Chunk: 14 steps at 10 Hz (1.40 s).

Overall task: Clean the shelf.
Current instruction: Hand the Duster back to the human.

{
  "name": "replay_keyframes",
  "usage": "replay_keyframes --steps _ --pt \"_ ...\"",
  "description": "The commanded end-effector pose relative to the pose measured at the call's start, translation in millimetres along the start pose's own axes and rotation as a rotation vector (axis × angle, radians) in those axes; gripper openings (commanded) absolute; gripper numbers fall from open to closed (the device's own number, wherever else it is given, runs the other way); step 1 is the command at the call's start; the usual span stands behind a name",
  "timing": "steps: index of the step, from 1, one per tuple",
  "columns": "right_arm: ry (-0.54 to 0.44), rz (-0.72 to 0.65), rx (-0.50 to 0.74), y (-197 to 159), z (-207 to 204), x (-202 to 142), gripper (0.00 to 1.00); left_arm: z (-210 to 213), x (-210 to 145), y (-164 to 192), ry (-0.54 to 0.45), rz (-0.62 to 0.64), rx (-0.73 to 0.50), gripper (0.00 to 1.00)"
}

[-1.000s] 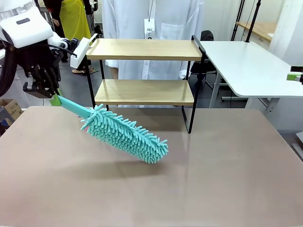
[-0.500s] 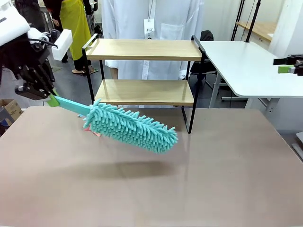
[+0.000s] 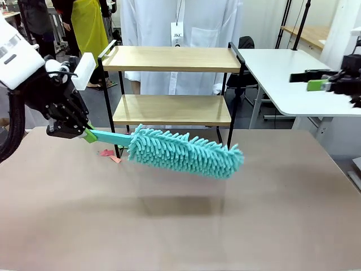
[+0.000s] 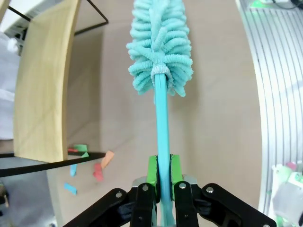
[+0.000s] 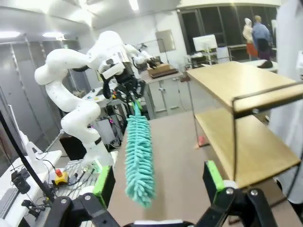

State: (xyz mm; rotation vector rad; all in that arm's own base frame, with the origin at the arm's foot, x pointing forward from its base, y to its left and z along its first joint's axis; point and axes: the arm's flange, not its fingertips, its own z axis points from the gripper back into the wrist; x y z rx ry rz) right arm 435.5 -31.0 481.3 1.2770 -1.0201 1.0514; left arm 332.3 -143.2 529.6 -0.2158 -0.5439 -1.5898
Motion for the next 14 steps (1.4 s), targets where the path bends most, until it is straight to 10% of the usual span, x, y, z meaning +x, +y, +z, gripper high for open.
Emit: replay_keyframes --steps 1,6,14 --pt "-0.058 0.062 -0.045 3.7 -32.1 -21.0 1.0 -7.0 -15.7 -6.3 -0.111 -0.016 0.043 0.13" --pt "-0.031 0.261 -0.172 0.3 -77.0 -78.4 1.0 -31.0 -44.7 -18.9 -0.262 0.009 0.028 0.13" --pt "0.083 0.13 -0.046 7.5 -65.0 -117.3 1.0 -17.9 -33.6 -1.3 -0.201 0.026 0.021 0.13"
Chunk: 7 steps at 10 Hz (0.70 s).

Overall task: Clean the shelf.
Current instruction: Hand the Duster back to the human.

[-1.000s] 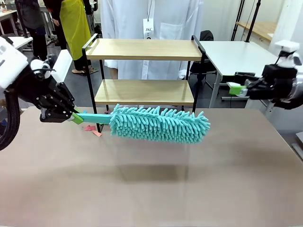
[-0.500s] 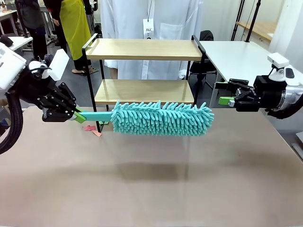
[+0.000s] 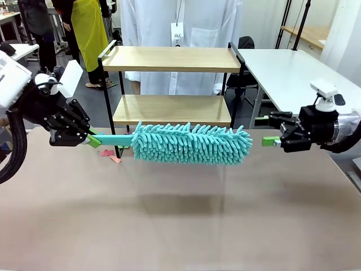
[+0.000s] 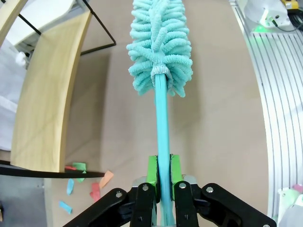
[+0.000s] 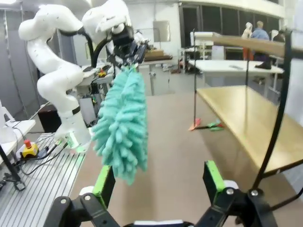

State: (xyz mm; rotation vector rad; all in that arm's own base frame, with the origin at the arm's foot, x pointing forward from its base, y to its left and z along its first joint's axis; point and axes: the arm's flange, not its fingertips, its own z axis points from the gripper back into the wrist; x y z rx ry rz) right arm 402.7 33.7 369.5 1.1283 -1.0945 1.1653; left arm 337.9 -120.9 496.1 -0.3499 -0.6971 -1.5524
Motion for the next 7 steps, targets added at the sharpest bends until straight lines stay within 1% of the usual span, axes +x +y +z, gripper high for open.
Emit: replay_keyframes --steps 1,4,7 --pt "0.012 -0.036 0.006 2.3 1.8 -9.9 1.0 1.4 2.2 0.5 -0.02 0.005 -0.001 0.13" --pt "-0.047 -0.079 0.058 13.2 -17.5 -14.9 1.0 1.4 2.2 0.5 -0.02 0.005 -0.001 0.13" --pt "-0.117 -0.079 0.083 11.3 -42.0 -11.4 1.0 1.4 2.2 0.5 -0.02 0.005 -0.001 0.13"
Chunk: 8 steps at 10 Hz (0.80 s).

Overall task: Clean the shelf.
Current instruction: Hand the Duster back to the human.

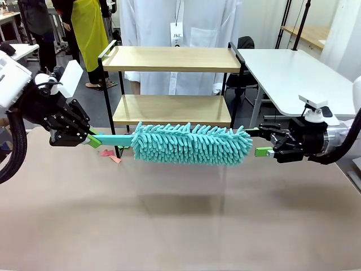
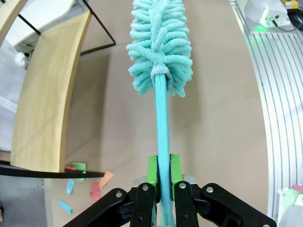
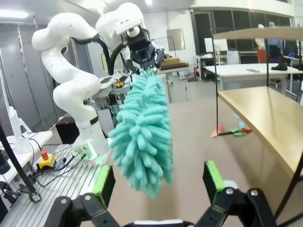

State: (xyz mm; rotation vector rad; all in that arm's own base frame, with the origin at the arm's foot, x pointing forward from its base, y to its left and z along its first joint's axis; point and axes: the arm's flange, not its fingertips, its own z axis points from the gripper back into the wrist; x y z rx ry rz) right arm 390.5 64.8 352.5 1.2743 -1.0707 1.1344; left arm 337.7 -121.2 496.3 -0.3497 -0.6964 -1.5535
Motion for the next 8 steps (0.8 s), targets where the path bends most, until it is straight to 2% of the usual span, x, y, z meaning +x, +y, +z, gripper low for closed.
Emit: replay_keyframes --steps 1,8 --pt "-0.05 -0.017 0.003 -1.2 -17.2 0.5 1.0 1.4 1.8 0.7 -0.021 0.006 0.0 0.13" --pt "-0.058 -0.036 0.06 -11.3 -66.8 -15.5 1.0 1.4 1.8 0.7 -0.021 0.006 0.0 0.13"
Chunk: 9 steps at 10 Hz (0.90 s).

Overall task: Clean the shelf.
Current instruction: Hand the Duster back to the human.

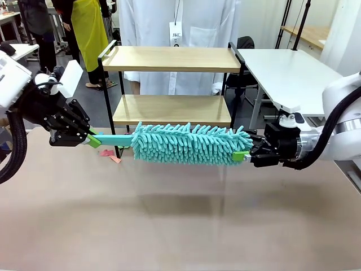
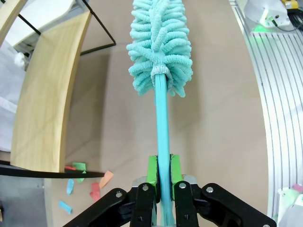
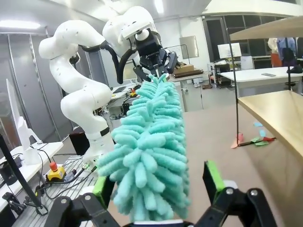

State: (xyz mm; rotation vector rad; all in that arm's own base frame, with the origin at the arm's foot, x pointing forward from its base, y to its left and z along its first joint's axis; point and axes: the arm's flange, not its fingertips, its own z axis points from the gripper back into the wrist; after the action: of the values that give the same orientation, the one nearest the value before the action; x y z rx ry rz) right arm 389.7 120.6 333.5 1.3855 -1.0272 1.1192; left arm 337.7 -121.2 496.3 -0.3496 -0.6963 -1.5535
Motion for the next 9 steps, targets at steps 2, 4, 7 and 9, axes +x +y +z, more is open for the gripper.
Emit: replay_keyframes --steps 2,4,7,9 --pt "-0.027 0.018 0.007 -15.7 -19.7 -3.8 1.0 1.4 1.8 0.7 -0.021 0.006 0.0 0.13" --pt "-0.032 0.028 0.021 -19.6 -28.6 -5.1 1.0 1.4 1.8 0.7 -0.021 0.006 0.0 0.13" --pt "-0.045 0.032 0.042 -21.2 -33.0 -8.1 1.0 1.4 1.8 0.7 -0.021 0.006 0.0 0.13" --pt "-0.059 0.047 0.082 -22.9 -32.7 -8.8 0.4 1.4 1.8 0.7 -0.021 0.006 0.0 0.13"
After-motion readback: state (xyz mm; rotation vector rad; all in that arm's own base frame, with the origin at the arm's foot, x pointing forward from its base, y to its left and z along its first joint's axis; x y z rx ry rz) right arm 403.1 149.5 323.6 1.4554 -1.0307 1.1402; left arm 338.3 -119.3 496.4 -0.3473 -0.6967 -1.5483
